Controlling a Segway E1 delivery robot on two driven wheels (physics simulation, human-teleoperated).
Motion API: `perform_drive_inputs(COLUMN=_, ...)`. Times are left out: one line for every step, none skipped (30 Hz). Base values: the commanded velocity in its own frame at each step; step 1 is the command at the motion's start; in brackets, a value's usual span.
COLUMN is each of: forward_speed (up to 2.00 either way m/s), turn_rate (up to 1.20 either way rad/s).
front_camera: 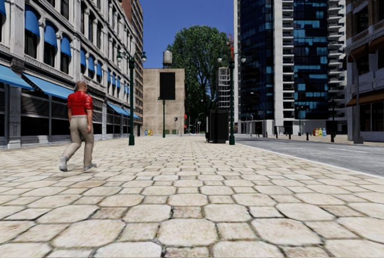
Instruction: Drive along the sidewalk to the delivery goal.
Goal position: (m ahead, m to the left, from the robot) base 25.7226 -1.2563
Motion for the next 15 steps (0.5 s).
perform_drive_inputs(forward_speed=2.0, turn_rate=0.0)
perform_drive_inputs(forward_speed=2.0, turn_rate=0.0)
perform_drive_inputs(forward_speed=2.0, turn_rate=0.0)
perform_drive_inputs(forward_speed=2.0, turn_rate=0.0)
perform_drive_inputs(forward_speed=2.0, turn_rate=0.0)
perform_drive_inputs(forward_speed=2.0, turn_rate=0.0)
perform_drive_inputs(forward_speed=2.0, turn_rate=0.0)
perform_drive_inputs(forward_speed=2.0, turn_rate=0.0)
perform_drive_inputs(forward_speed=2.0, turn_rate=0.0)
perform_drive_inputs(forward_speed=2.0, turn_rate=0.0)
perform_drive_inputs(forward_speed=2.0, turn_rate=0.0)
perform_drive_inputs(forward_speed=2.0, turn_rate=0.0)
perform_drive_inputs(forward_speed=2.0, turn_rate=0.0)
perform_drive_inputs(forward_speed=2.0, turn_rate=0.0)
perform_drive_inputs(forward_speed=2.0, turn_rate=0.0)
